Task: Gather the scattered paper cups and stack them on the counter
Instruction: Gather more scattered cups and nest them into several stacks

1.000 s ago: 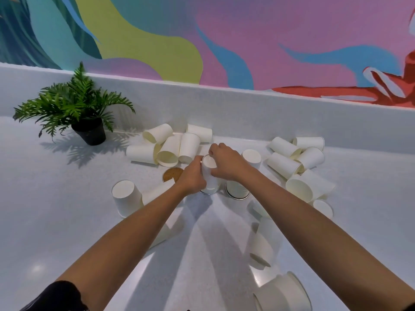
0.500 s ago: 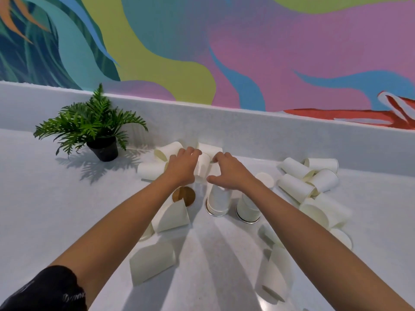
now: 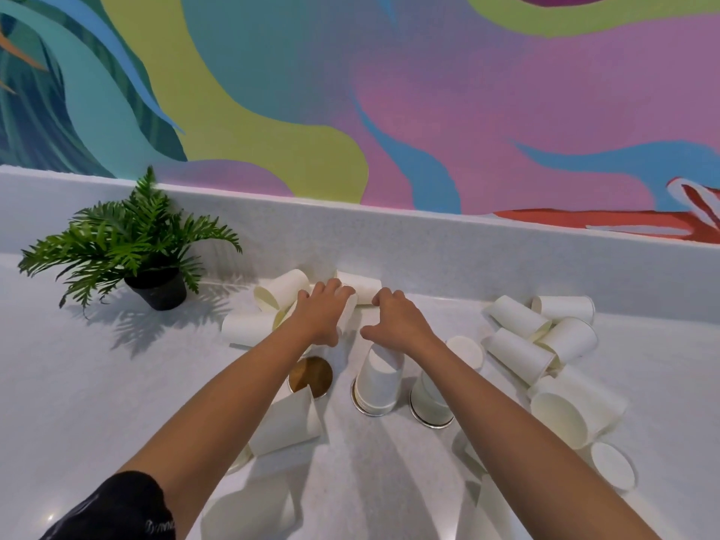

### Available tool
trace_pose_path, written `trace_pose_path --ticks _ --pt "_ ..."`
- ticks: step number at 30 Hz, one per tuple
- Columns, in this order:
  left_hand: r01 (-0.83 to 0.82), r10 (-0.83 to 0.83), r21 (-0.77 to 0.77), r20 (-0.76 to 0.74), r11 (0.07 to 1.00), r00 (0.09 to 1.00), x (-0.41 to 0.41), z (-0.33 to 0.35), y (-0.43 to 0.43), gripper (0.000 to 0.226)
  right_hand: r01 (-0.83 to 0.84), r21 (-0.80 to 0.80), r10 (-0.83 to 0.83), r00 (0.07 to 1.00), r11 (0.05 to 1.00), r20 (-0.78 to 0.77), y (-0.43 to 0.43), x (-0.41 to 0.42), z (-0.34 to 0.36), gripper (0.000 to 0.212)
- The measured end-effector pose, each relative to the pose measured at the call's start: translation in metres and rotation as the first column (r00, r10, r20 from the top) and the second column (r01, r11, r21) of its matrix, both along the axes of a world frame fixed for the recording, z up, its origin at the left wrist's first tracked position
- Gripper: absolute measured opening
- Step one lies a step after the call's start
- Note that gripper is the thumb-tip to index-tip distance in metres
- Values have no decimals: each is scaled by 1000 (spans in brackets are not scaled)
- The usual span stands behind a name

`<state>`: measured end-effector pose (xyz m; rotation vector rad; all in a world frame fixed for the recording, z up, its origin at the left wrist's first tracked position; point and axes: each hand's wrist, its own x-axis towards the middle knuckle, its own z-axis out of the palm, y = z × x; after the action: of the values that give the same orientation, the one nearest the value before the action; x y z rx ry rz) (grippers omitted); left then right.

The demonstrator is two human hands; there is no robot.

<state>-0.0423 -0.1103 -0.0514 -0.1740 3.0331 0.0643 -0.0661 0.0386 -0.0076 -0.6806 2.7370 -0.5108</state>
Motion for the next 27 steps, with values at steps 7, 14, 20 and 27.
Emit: trace_pose_path --ticks 7,14,20,27 --pt "-5 6 85 -6 996 1000 -7 -5 -8 83 14 16 -14 1000 1000 -1 -1 -1 0 55" --pt "-142 181 468 -39 872 983 -8 5 -12 83 85 -66 -84 996 994 28 0 0 4 65" --pt "-219 291 950 150 221 945 4 34 -22 64 263 -371 -192 957 890 219 -4 2 14 76" --pt "-185 147 971 207 -149 967 4 35 -25 61 461 -545 -139 837 700 529 -8 2 22 71"
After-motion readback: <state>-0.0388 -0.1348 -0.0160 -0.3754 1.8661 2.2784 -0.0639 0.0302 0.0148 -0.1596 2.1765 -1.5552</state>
